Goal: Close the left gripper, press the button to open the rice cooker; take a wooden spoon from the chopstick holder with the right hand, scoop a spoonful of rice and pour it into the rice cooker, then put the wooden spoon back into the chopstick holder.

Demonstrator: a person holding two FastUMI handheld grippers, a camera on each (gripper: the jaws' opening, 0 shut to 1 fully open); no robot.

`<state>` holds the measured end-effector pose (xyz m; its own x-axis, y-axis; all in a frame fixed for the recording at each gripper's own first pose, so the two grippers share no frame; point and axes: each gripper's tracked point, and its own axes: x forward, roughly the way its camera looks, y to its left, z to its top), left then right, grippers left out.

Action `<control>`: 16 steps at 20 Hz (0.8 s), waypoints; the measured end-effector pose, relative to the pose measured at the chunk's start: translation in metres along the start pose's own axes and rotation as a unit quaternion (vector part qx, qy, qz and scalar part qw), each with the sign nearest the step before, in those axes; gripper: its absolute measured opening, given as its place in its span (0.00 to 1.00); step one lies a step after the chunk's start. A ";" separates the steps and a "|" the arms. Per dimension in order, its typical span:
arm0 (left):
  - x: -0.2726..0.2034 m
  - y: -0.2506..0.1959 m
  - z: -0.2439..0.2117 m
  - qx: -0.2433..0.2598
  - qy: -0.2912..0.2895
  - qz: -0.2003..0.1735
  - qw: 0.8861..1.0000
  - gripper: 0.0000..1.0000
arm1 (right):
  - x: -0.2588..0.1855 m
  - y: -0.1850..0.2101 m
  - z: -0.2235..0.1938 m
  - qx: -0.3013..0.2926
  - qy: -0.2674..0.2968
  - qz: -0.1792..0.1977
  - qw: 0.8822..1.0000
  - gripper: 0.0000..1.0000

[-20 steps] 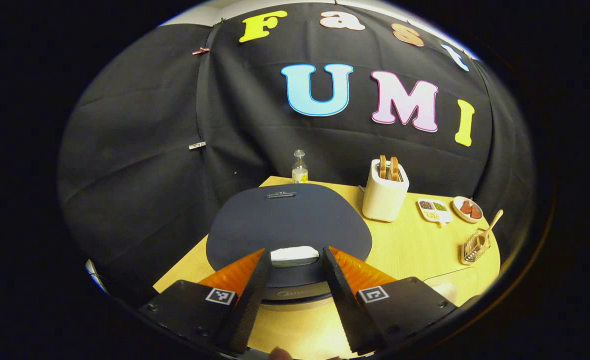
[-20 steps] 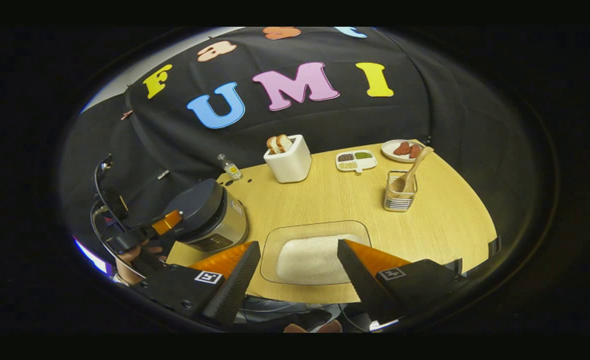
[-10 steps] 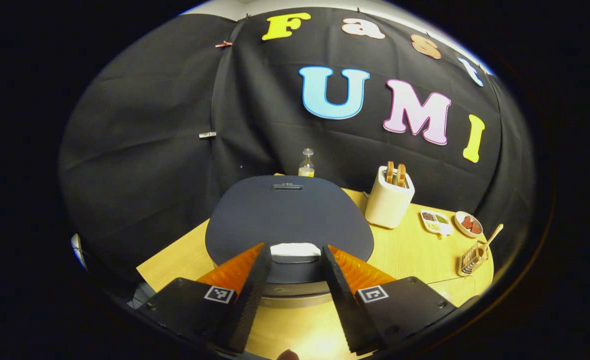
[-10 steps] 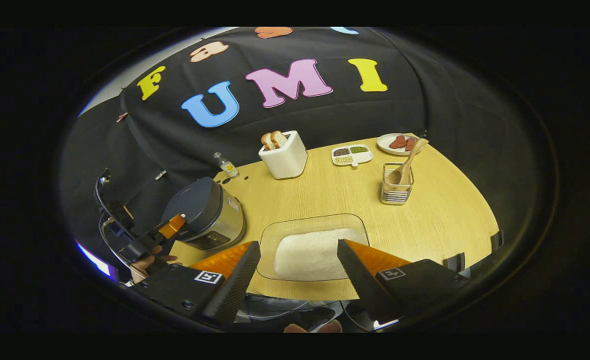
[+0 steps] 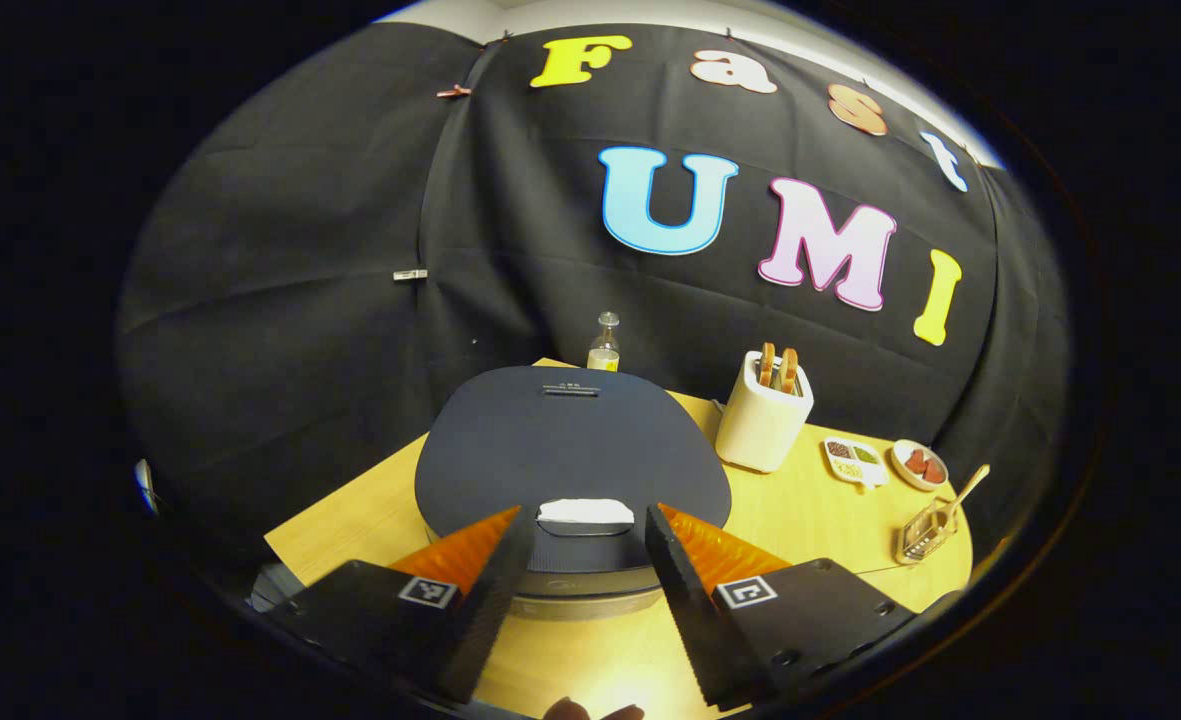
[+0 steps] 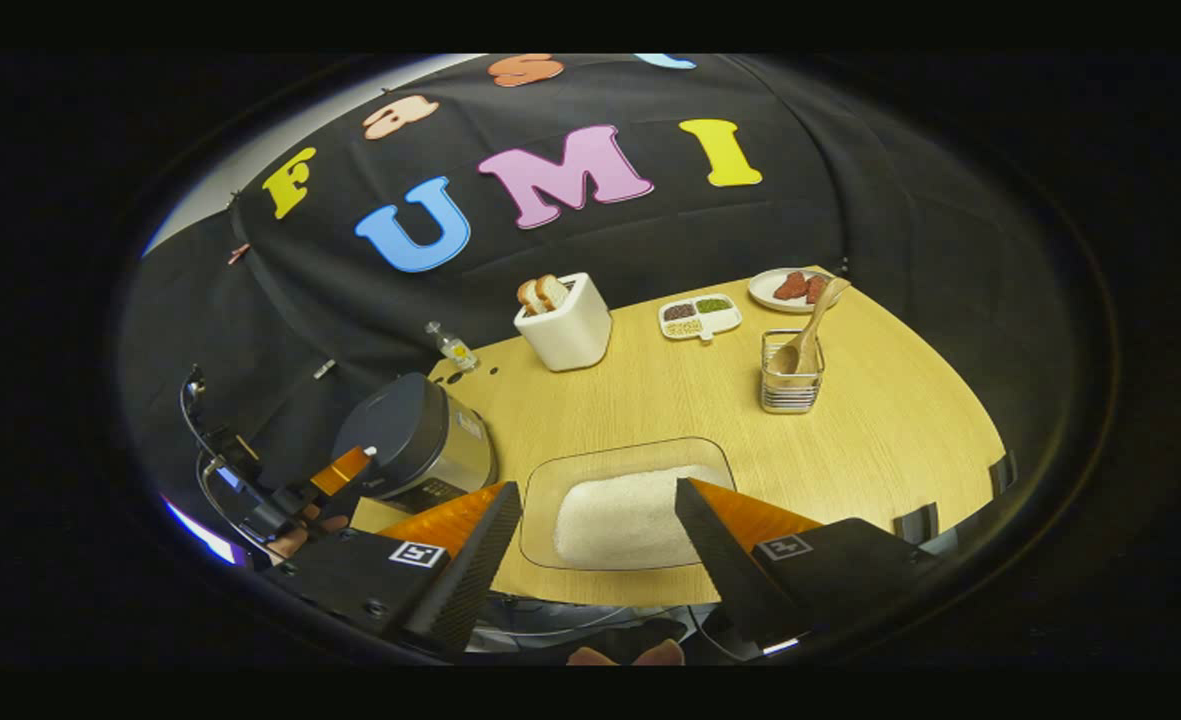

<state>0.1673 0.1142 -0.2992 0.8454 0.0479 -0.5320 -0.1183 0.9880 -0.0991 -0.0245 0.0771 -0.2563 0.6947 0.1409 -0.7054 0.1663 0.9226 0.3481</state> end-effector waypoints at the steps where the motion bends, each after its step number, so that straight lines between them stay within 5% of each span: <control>1: -0.007 -0.004 0.009 0.001 -0.012 -0.007 1.000 0.79 | -0.002 -0.002 0.003 0.005 -0.005 -0.002 1.000 0.97; 3: -0.023 -0.014 0.031 0.008 -0.041 -0.023 0.999 0.88 | -0.004 -0.006 0.008 0.016 -0.012 -0.003 1.000 0.97; 16: -0.132 -0.121 0.095 0.010 -0.091 -0.177 0.980 0.89 | -0.063 -0.023 0.112 0.014 -0.148 0.000 0.989 0.96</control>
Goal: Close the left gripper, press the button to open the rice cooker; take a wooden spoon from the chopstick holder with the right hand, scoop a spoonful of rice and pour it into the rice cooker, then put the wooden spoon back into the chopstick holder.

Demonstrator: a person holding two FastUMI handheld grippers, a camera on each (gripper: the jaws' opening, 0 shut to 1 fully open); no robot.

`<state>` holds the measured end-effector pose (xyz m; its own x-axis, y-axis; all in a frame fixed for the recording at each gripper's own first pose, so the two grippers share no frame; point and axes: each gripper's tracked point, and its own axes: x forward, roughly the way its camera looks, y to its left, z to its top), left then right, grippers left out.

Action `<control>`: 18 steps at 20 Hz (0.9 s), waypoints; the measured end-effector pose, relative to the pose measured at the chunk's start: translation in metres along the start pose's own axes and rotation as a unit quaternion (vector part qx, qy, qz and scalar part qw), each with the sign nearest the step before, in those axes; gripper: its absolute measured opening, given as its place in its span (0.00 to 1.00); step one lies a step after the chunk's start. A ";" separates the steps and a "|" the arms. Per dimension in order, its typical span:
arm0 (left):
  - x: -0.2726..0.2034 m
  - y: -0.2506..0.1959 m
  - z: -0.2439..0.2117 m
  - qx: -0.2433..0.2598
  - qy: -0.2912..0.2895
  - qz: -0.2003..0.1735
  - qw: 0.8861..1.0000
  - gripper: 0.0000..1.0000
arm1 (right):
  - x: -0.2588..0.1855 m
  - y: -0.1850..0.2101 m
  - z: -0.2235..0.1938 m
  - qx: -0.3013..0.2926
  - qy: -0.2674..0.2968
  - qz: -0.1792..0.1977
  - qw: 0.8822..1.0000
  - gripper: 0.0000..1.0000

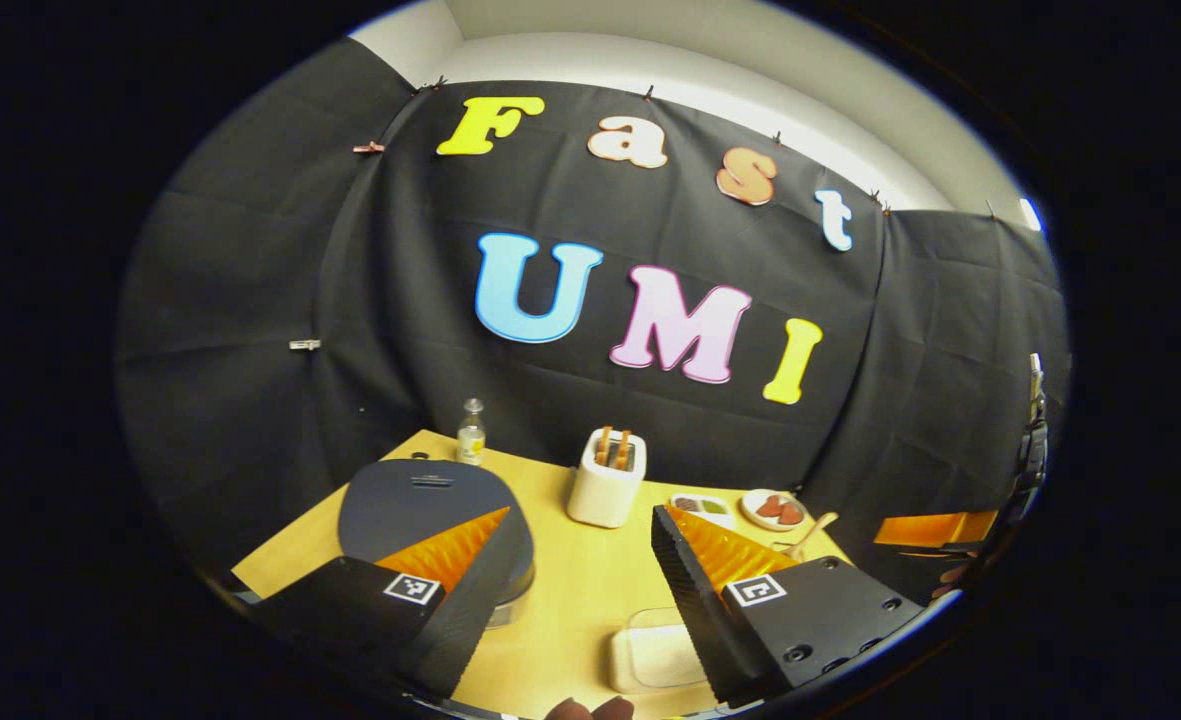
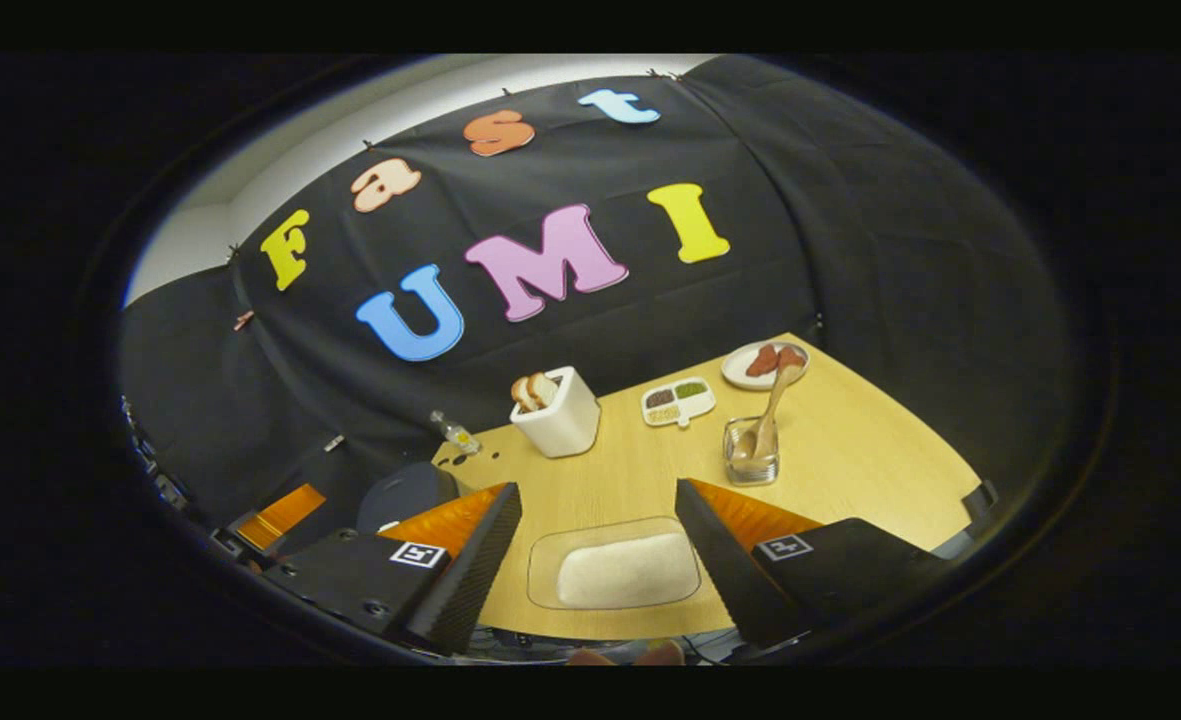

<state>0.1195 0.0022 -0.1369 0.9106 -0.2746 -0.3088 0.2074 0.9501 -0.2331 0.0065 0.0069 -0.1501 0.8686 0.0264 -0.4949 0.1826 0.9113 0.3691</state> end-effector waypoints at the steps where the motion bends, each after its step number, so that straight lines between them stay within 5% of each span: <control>1: -0.004 -0.010 0.005 0.002 -0.005 -0.001 1.000 0.89 | -0.003 -0.002 0.012 -0.009 -0.014 0.002 1.000 0.96; 5: -0.021 -0.069 0.018 0.006 -0.037 -0.040 0.998 0.89 | -0.022 -0.017 0.066 -0.073 -0.101 0.011 0.992 0.96; 10: -0.038 -0.119 0.041 0.046 -0.088 -0.041 0.994 0.88 | -0.025 -0.044 0.085 -0.133 -0.144 0.008 0.981 0.96; 18: -0.056 -0.127 0.025 0.042 -0.070 0.008 0.997 0.89 | -0.029 -0.029 0.087 -0.197 -0.165 0.025 0.966 0.96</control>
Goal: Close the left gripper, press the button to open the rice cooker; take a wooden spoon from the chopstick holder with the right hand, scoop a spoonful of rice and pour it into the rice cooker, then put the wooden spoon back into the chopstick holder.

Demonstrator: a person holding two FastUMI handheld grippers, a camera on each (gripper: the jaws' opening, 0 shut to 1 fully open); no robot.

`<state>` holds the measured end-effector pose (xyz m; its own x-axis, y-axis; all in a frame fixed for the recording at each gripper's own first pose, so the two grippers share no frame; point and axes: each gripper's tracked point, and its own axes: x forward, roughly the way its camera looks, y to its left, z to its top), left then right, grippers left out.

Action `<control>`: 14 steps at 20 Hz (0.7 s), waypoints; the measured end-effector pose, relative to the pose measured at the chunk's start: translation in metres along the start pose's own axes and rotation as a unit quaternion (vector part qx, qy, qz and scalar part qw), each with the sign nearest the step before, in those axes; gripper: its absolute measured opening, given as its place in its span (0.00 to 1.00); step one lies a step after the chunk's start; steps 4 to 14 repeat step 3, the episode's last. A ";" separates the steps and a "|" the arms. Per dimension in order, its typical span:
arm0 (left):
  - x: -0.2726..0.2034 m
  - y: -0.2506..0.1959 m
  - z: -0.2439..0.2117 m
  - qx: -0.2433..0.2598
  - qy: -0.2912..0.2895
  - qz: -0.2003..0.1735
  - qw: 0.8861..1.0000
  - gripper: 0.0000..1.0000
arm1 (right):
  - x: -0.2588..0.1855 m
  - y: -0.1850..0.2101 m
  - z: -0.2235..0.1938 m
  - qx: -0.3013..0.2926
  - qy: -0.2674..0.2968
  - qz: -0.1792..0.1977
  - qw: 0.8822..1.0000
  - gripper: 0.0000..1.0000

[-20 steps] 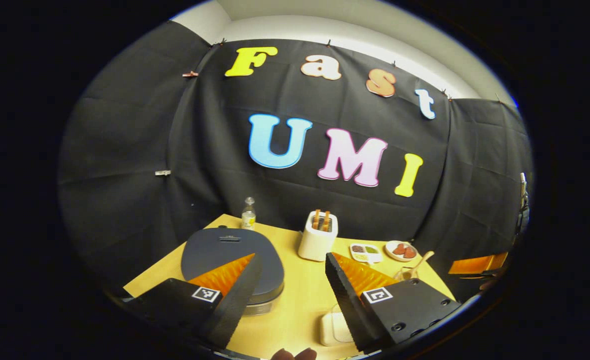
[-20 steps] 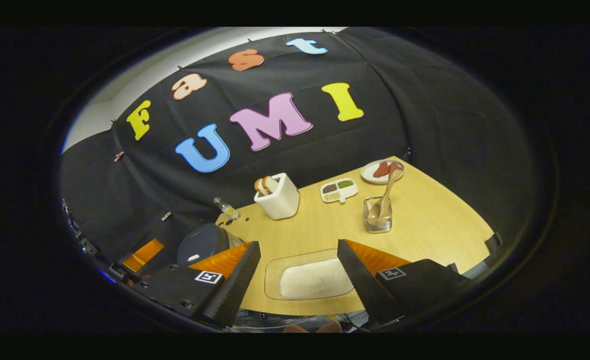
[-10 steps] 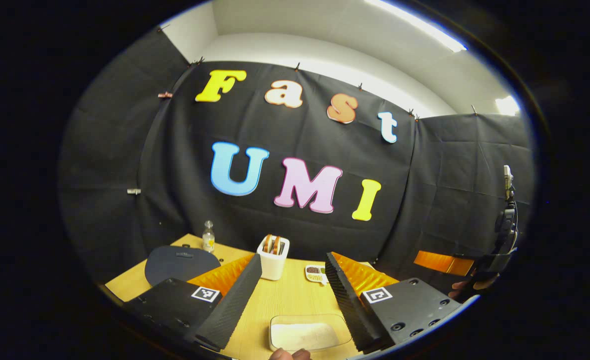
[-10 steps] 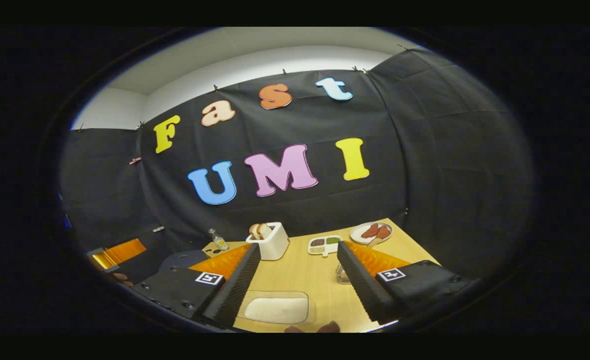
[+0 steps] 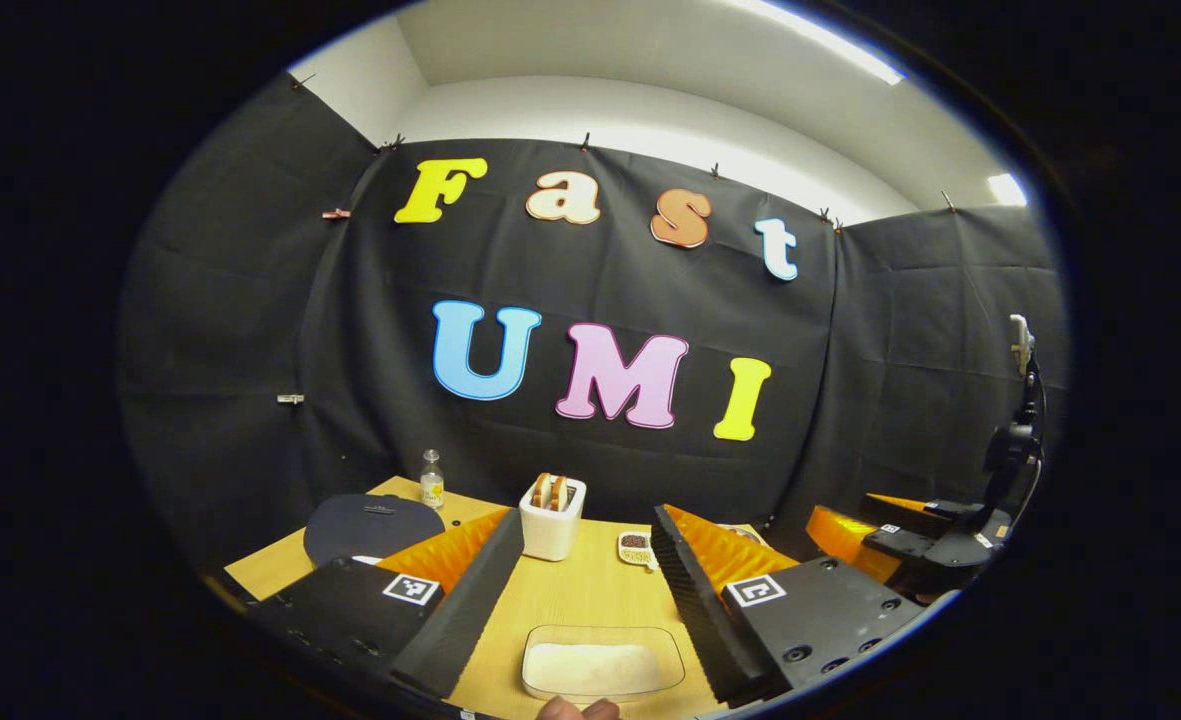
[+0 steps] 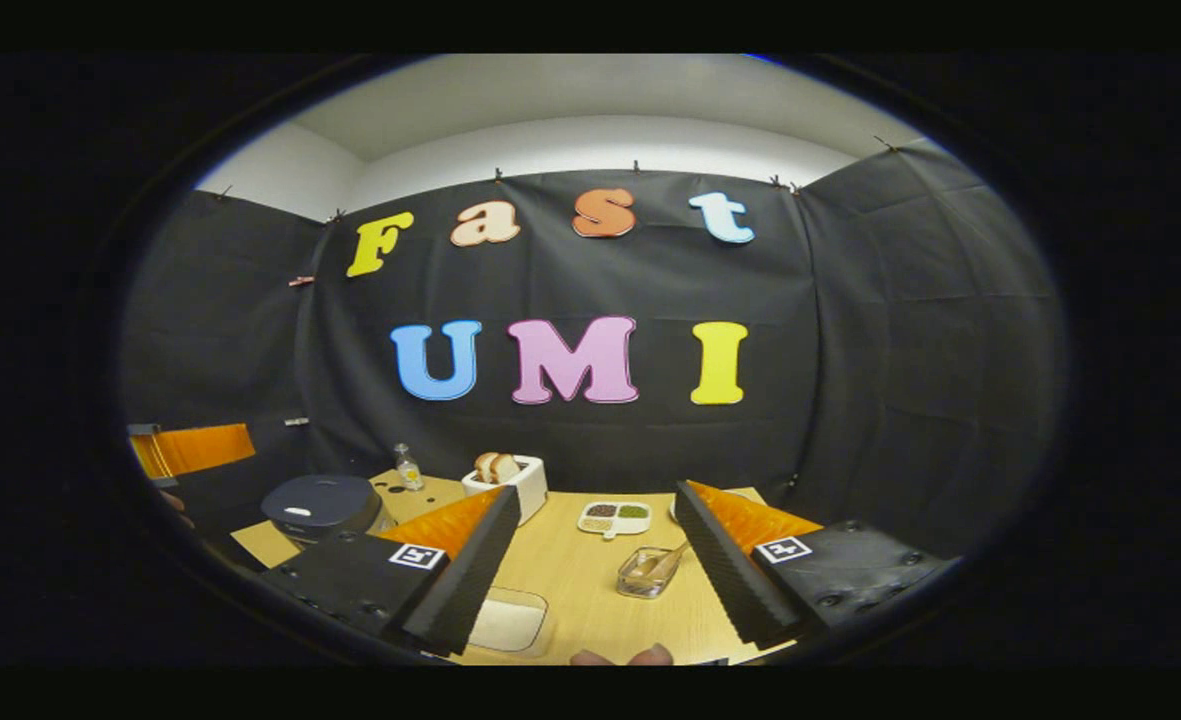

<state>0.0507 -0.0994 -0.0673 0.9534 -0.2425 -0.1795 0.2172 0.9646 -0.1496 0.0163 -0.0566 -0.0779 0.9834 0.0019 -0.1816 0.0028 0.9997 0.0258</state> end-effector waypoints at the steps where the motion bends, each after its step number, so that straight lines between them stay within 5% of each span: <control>1: -0.002 0.004 0.000 0.002 0.001 0.005 1.000 0.89 | -0.001 -0.001 -0.001 -0.005 0.001 -0.003 1.000 0.96; 14: -0.007 0.013 0.004 -0.001 -0.002 0.008 1.000 0.84 | -0.003 0.003 -0.002 -0.012 0.009 -0.005 1.000 0.96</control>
